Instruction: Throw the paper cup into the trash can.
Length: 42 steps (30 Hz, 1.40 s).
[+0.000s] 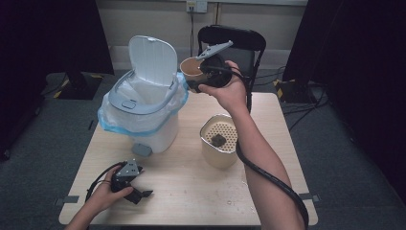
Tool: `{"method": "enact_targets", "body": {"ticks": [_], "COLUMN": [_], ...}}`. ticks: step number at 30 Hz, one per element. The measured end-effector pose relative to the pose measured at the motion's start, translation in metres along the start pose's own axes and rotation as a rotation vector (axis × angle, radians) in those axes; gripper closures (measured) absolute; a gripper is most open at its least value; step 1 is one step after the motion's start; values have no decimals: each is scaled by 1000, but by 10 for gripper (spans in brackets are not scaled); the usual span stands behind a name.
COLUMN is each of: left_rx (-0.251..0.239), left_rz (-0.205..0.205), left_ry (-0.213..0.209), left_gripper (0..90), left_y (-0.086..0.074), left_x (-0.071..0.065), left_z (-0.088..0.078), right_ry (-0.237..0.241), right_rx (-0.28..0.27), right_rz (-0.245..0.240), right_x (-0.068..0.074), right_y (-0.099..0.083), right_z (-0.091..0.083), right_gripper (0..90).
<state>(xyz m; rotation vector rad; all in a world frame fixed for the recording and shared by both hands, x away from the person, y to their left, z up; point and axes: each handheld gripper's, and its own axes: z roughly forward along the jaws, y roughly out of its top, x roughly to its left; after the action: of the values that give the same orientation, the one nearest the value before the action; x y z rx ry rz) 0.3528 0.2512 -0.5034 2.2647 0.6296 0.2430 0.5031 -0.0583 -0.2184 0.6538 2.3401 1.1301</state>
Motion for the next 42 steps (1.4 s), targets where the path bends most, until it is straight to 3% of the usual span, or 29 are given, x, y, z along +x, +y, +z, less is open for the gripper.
{"method": "enact_targets", "body": {"ticks": [31, 42], "left_rx": [-1, -1], "left_rz": [0, -1], "left_ry": [1, 0], "left_gripper": [0, 0], "left_y": [0, 0], "left_x": [0, 0], "left_z": [0, 0], "right_ry": [78, 120], "right_rx": [-26, -23], "right_rz": [-7, -25], "right_x": [27, 42], "right_y": [26, 34], "right_z": [37, 60], "right_gripper": [429, 428]}}
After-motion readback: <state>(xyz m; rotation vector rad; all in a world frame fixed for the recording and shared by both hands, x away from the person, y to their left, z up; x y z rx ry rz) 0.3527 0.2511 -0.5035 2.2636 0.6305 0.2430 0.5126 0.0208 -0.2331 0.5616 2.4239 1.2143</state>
